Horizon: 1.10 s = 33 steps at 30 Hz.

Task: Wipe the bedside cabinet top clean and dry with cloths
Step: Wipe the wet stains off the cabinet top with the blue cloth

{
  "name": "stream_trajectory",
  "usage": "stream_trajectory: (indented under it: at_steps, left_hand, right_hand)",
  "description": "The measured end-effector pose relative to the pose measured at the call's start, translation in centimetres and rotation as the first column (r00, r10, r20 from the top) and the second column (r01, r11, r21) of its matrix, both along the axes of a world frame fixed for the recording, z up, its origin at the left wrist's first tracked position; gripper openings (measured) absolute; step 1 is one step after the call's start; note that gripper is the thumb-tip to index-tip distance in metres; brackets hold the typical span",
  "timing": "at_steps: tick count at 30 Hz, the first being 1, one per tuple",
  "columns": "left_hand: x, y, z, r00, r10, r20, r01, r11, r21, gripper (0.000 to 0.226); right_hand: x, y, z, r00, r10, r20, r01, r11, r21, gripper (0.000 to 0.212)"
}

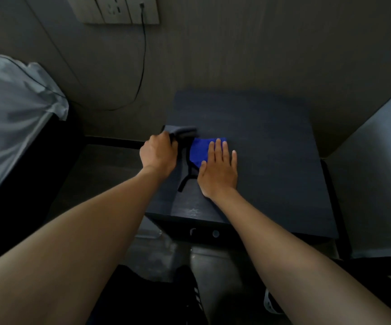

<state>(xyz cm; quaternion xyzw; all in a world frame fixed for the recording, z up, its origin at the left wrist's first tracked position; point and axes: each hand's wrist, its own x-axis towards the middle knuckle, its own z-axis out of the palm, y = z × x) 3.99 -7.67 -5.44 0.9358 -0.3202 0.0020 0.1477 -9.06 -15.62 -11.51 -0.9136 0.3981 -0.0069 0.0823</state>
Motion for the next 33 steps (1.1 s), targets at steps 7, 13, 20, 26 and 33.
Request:
stream_trajectory:
  at_steps: [7, 13, 20, 26, 33]
  left_hand:
    - [2.6, 2.2, 1.9, 0.992, 0.115, -0.053, -0.123, 0.976, -0.178, 0.031]
    - [3.5, 3.2, 2.3, 0.993, 0.11, -0.036, -0.115, 0.961, -0.253, 0.027]
    - [3.3, 2.3, 2.0, 0.997, 0.08, -0.016, -0.081, 0.943, -0.324, 0.024]
    - [3.7, 0.8, 1.0, 1.0, -0.014, 0.013, 0.018, 0.927, -0.375, 0.035]
    - [2.3, -1.1, -1.1, 0.993, -0.111, 0.047, 0.12, 0.93, -0.346, 0.029]
  right_hand:
    - [4.4, 3.5, 0.1, 0.998, 0.062, 0.011, -0.062, 0.998, 0.02, 0.064]
    - [7.3, 5.4, 0.0, 0.997, 0.081, 0.021, -0.081, 0.996, 0.039, 0.065]
    - [9.9, 3.9, 0.4, 0.996, 0.094, 0.004, -0.095, 0.995, 0.035, 0.064]
    - [11.6, -0.5, 0.1, 0.998, 0.059, -0.025, -0.058, 0.998, 0.032, 0.062]
    - [11.8, -7.3, -0.1, 0.998, 0.036, -0.056, -0.037, 0.999, -0.012, 0.062]
